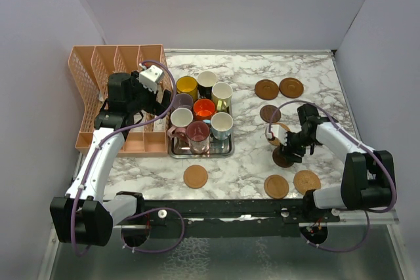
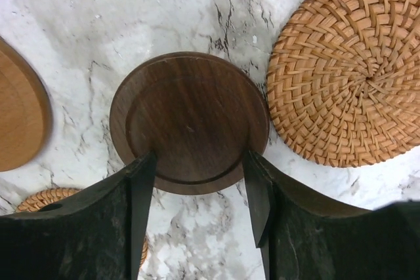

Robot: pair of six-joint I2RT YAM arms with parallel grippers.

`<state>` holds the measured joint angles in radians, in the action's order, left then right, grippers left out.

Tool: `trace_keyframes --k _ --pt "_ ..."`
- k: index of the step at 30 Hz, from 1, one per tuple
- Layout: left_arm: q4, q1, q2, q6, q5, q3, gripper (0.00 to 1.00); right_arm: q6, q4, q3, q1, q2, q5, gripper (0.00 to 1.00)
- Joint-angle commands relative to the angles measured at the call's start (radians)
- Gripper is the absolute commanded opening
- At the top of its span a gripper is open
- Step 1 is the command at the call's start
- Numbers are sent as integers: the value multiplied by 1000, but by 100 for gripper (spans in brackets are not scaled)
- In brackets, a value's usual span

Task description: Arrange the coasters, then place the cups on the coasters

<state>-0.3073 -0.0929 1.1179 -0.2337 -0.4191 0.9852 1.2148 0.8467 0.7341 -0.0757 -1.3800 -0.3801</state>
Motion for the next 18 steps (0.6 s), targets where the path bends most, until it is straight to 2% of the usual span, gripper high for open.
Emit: trace_keyframes --k 1,9,14,18 --pt "18 4 -16 3 -24 -3 99 34 11 -44 21 -10 90 53" --pt "18 4 -24 -6 -22 -15 99 73 -43 -47 123 -4 159 40" --pt "20 4 -28 -9 -22 -17 99 112 -80 -4 230 -55 179 39" --pt "19 4 -29 -11 -22 -19 99 81 -152 35 281 -126 183 39"
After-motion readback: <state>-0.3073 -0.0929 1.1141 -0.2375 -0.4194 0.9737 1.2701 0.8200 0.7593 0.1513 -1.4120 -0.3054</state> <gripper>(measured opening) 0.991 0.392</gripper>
